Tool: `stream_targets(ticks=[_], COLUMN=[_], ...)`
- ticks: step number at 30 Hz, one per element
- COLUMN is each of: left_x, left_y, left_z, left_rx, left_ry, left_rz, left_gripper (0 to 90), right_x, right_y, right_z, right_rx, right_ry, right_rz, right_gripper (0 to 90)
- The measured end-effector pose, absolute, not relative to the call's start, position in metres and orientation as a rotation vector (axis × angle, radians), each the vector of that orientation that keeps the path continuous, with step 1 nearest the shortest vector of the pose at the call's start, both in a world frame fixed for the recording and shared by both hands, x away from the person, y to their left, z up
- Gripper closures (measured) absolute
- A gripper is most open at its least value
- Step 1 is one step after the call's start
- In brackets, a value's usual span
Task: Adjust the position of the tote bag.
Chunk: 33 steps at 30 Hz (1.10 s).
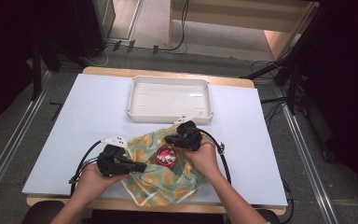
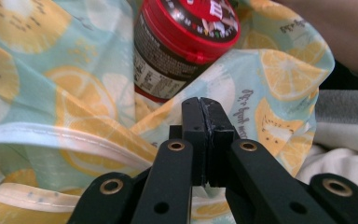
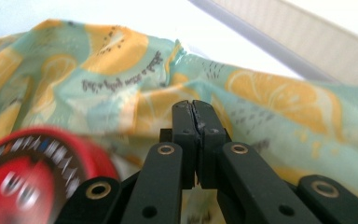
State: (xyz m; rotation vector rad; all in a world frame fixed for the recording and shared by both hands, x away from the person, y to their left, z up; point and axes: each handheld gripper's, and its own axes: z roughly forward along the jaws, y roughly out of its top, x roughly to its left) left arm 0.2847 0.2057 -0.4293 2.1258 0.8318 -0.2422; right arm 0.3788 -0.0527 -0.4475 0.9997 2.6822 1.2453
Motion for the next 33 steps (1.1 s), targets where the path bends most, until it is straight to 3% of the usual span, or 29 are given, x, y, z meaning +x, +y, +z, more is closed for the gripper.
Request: stream_targets(ticks=[21, 33], left_x=[0.284, 0.285], left_y=[0.207, 0.211], left_z=[-0.457, -0.427], left_rx=[2.213, 2.149], left_ry=[0.886, 0.826], left_rz=[-0.329, -0.231], left_gripper=[89.3, 88.9], right_x=[0.405, 0.364], right_y=[-0.042, -0.083], right_z=[-0.469, -0.423], right_rx=[1.069, 1.016], right_ry=[2.627, 2.558], right_rz=[1.141, 1.31], right_gripper=[90.0, 90.0])
